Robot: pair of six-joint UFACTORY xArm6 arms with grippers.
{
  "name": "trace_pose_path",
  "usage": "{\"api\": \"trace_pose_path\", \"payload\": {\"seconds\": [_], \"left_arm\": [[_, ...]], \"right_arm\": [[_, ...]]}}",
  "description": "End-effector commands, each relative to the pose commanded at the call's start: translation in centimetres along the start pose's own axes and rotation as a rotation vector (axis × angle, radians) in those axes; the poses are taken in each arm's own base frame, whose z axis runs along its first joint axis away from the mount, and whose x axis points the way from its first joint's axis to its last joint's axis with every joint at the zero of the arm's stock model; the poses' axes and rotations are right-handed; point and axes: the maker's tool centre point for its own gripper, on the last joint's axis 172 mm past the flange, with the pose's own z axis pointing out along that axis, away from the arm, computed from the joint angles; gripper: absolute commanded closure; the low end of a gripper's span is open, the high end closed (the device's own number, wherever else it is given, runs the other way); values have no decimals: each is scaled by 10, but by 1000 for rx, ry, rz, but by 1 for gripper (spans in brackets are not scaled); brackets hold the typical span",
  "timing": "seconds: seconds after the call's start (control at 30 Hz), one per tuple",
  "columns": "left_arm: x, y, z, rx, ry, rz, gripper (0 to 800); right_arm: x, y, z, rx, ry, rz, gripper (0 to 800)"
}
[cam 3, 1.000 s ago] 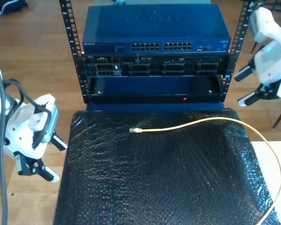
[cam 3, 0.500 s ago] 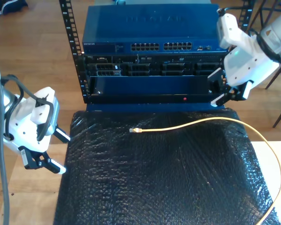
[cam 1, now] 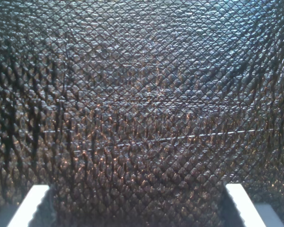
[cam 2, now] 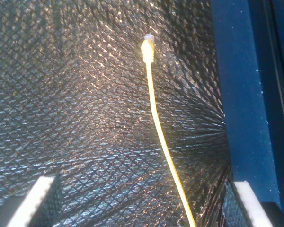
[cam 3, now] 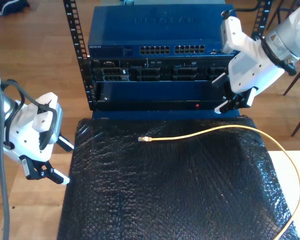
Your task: Grab the cable and plug it in
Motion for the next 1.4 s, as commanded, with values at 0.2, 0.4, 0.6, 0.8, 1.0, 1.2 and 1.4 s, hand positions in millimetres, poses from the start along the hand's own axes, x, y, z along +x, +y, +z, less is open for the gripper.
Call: {"api": "trace_pose_path", "payload": {"seconds": [0.2, 0.4, 0.6, 0.8, 1.0, 1.2, 1.4], "left_arm": [[0, 0, 1, -3, 1, -2, 0], [-2, 0, 3, -10, 2, -6, 0], [-3, 1, 4, -12, 3, -9, 0], [-4, 1, 7, -20, 5, -13, 0], [-5, 1, 8, -24, 6, -16, 0], [-6, 2, 10, -29, 7, -17, 0], [-7, 2, 12, -34, 8, -22, 0]], "right_arm": [[12, 2, 15, -4, -7, -29, 7], [23, 6, 39, 20, -13, -35, 7], [38, 6, 63, 32, -27, -42, 7], [55, 2, 82, 44, -39, -48, 7], [65, -5, 103, 75, -88, -68, 7], [76, -8, 128, 98, -140, -98, 7], [69, -9, 154, 105, -230, -119, 7]]}}
